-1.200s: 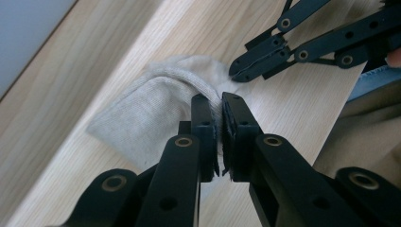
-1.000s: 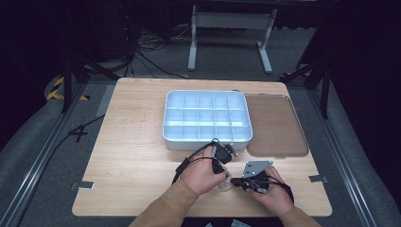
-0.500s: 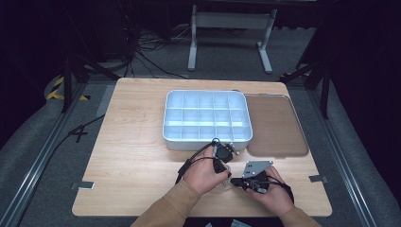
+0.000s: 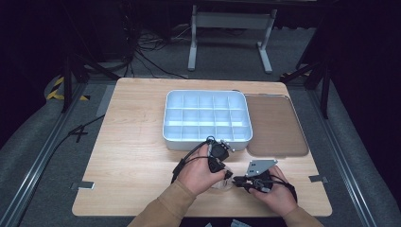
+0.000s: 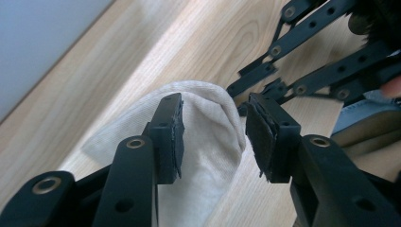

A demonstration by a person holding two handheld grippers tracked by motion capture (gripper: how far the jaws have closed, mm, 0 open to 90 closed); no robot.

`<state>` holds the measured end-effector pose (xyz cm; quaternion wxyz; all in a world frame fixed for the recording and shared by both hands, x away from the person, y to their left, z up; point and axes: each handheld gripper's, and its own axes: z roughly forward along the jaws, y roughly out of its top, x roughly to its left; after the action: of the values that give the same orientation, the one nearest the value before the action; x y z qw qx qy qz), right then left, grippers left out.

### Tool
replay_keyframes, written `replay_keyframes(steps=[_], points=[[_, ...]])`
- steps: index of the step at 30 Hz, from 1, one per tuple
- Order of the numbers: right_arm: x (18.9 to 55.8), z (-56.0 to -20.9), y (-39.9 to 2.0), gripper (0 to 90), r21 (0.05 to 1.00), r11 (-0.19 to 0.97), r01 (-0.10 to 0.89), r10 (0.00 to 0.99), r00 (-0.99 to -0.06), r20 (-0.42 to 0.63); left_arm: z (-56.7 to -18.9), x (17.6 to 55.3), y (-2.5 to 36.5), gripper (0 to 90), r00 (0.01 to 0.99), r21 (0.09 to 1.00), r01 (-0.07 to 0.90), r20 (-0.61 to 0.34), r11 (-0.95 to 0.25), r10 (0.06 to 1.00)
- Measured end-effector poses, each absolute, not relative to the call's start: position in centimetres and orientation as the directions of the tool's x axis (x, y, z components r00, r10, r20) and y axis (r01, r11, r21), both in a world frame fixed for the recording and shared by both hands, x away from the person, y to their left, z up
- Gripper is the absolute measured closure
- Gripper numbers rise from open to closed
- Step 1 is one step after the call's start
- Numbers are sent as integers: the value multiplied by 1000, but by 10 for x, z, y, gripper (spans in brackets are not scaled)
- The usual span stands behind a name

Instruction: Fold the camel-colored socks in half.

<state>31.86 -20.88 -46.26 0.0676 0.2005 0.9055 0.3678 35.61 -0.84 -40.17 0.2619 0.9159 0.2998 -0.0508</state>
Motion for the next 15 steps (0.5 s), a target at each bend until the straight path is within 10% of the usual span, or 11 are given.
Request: replay_keyframes(steps=[15], points=[[319,-422,-190,826,784,568,252,377,-926,24,-384,353,36,649,768,505,614,-203,-606,608]])
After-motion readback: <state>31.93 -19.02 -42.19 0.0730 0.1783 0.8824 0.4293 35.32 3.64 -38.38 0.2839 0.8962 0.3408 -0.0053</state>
